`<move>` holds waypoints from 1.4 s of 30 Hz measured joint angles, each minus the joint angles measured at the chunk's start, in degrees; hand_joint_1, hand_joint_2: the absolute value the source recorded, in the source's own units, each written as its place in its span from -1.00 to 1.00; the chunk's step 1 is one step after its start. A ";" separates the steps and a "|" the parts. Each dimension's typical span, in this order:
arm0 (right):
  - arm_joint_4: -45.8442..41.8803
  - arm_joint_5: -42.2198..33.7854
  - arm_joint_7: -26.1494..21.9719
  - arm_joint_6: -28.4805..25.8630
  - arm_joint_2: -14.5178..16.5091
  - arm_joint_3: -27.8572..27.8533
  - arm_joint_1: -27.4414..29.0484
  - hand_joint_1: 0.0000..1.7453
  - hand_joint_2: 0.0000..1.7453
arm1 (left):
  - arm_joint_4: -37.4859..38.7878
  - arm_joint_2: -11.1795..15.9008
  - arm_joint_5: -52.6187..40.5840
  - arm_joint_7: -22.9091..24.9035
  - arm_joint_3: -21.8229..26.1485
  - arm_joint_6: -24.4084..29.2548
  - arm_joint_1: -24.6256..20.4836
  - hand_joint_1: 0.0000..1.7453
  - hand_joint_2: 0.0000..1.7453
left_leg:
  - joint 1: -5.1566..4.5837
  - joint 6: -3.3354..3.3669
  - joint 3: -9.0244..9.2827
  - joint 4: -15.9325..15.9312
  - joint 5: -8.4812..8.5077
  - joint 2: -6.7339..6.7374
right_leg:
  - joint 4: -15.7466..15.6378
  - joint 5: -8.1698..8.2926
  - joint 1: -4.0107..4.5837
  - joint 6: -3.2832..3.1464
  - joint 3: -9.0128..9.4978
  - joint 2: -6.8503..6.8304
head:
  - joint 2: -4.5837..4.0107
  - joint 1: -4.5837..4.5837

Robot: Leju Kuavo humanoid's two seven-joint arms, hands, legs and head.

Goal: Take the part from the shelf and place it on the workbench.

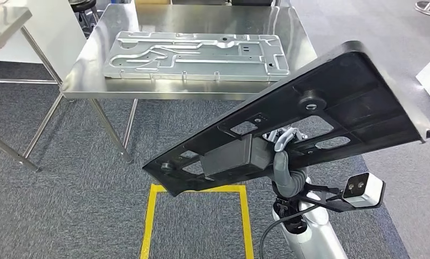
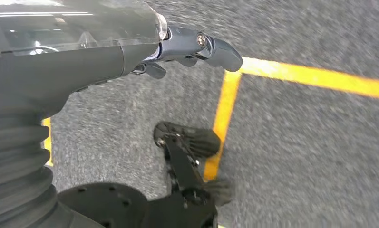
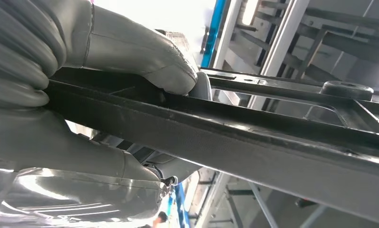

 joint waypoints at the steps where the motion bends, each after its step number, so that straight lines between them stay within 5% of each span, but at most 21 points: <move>1: -0.03 0.39 0.03 -0.36 0.02 -0.02 0.00 0.96 1.00 | 0.01 -0.06 0.03 -0.02 0.01 -0.01 -0.09 -1.00 1.00 | -0.06 -0.29 0.40 -0.14 -0.56 0.14 | -1.73 1.50 0.26 -0.36 0.46 -0.19 | 0.00 0.02; 4: -0.38 0.96 0.28 -1.00 0.18 -0.06 -0.08 0.96 1.00 | 0.00 0.00 0.04 -0.13 0.03 -0.05 -0.29 -1.00 1.00 | -0.07 -1.29 1.45 0.22 -0.88 0.30 | -3.12 1.40 0.25 -1.09 1.76 0.19 | 0.00 0.10; 6: -0.82 1.02 0.63 -1.42 0.45 -0.07 -0.35 0.96 1.00 | 0.00 0.11 -0.04 -0.23 0.03 -0.15 -0.32 -1.00 1.00 | 0.05 -1.79 0.55 3.42 -1.04 -0.27 | -3.99 0.89 -0.09 -1.60 3.46 0.49 | 0.00 0.10; 9: -1.13 1.04 1.25 -1.81 0.98 -0.07 -0.71 0.96 1.00 | 0.00 0.16 -0.18 -0.27 0.01 -0.36 -0.21 -1.00 1.00 | 0.32 -2.46 -5.92 13.07 -4.45 -1.01 | -4.33 -0.39 -0.24 -1.97 5.23 0.89 | 0.00 0.09; 11: -1.14 1.04 1.45 -1.91 1.08 -0.07 -0.63 0.96 1.00 | 0.00 0.21 -0.22 -0.25 0.01 -0.39 0.01 -1.00 1.00 | 0.46 -2.77 -9.28 15.37 -6.65 -1.03 | -4.33 -1.58 -0.24 -1.91 6.61 1.33 | 0.00 0.09; 13: -1.14 1.07 1.52 -2.01 1.13 -0.07 -0.59 0.96 1.00 | 0.00 0.32 -0.24 -0.23 0.01 -0.39 0.14 -1.00 1.00 | 0.52 -2.78 -9.83 11.12 -3.61 -1.05 | -4.32 -2.97 -0.26 -1.71 8.48 1.64 | 0.00 0.09; 16: -1.10 1.30 1.48 -2.38 1.30 -0.06 -0.45 0.96 1.00 | 0.00 0.51 -0.26 -0.21 0.01 -0.36 0.31 -1.00 1.00 | 0.25 -1.90 -9.22 2.50 5.86 -1.21 | -4.25 -4.86 -0.19 -0.96 10.23 1.97 | 0.00 0.09; 17: -1.13 1.39 1.45 -2.52 1.36 -0.05 -0.36 0.96 1.00 | 0.00 0.55 -0.26 -0.21 0.01 -0.35 0.38 -1.00 1.00 | 0.11 -1.47 -9.18 1.45 7.14 -1.27 | -4.12 -5.20 -0.18 -0.59 10.43 2.09 | 0.00 0.09; 19: -1.30 1.48 1.28 -2.67 1.41 -0.04 -0.27 0.96 1.00 | 0.00 0.55 -0.27 -0.23 0.01 -0.34 0.35 -1.00 1.00 | 0.09 -0.73 -8.48 0.97 6.97 -1.32 | -3.76 -5.40 -0.16 0.10 10.69 2.16 | 0.00 0.09; 21: -1.45 1.53 1.00 -2.65 1.43 -0.04 -0.24 0.96 1.00 | 0.00 0.52 -0.27 -0.25 0.01 -0.28 0.20 -1.00 1.00 | 0.34 -0.18 -7.25 0.27 6.68 -1.33 | -1.00 -5.34 -0.21 0.69 9.63 1.81 | 0.00 0.09; 24: -1.48 1.72 0.58 -2.57 1.43 -0.03 0.01 0.96 1.00 | 0.00 0.51 -0.27 -0.29 0.01 -0.17 0.00 -1.00 1.00 | 0.45 0.27 -5.64 -0.20 5.54 -1.35 | 9.04 -8.43 -0.65 1.60 2.87 1.29 | 0.00 0.09; 26: -1.43 1.88 0.28 -2.57 1.42 -0.03 0.26 0.96 1.00 | 0.00 0.51 -0.27 -0.35 0.01 -0.16 0.05 -1.00 1.00 | 0.45 0.26 -4.41 -0.20 4.46 -1.37 | 12.23 -10.37 -0.93 1.94 -0.84 1.18 | 0.00 0.10; 28: -1.40 1.93 0.00 -2.60 1.42 -0.03 0.30 0.96 1.00 | 0.00 0.51 -0.27 -0.42 0.01 -0.17 0.15 -1.00 1.00 | 0.45 0.14 -2.68 -0.21 3.23 -1.37 | 8.42 -7.78 -1.04 1.92 -1.06 1.00 | 0.00 0.11; 30: -1.38 1.93 -0.20 -2.65 1.40 -0.05 0.30 0.96 1.00 | 0.00 0.48 -0.38 -0.56 0.01 -0.20 0.14 -1.00 1.00 | 0.40 -0.22 -1.01 -0.23 1.91 -1.38 | 1.10 -1.69 -0.81 1.34 0.61 0.68 | 0.00 0.10; 32: -1.38 1.92 -0.35 -2.72 1.36 -0.10 0.31 0.96 1.00 | 0.00 0.45 -0.54 -0.72 -0.01 -0.24 0.03 -1.00 1.00 | 0.30 -0.88 0.11 -0.38 0.91 -1.39 | -2.87 1.68 -0.39 0.50 1.59 0.53 | 0.00 0.12; 36: -1.42 2.00 -0.77 -2.84 1.30 -0.14 0.29 0.96 1.00 | -0.01 0.50 -0.49 -0.85 -0.02 -0.13 -0.04 -1.00 1.00 | 0.30 -2.29 0.25 2.10 1.00 -1.34 | -4.17 1.42 -0.51 -1.06 3.44 0.92 | 0.00 0.11; 40: -1.39 2.27 -1.09 -3.52 1.26 -0.14 0.31 0.96 1.00 | 0.00 0.49 -0.44 -1.17 -0.03 -0.17 -0.03 -1.00 1.00 | 0.57 -2.86 -7.86 14.98 -4.02 -1.39 | -4.62 0.00 -0.64 -1.82 5.43 1.07 | 0.00 0.09; 42: -1.36 2.34 -1.09 -3.84 1.25 -0.14 0.44 0.96 1.00 | 0.00 0.50 -0.44 -1.30 -0.04 -0.19 0.22 -1.00 1.00 | 0.59 -3.06 -10.47 16.38 -5.07 -1.39 | -4.60 -0.96 -0.60 -1.77 6.52 1.32 | 0.00 0.09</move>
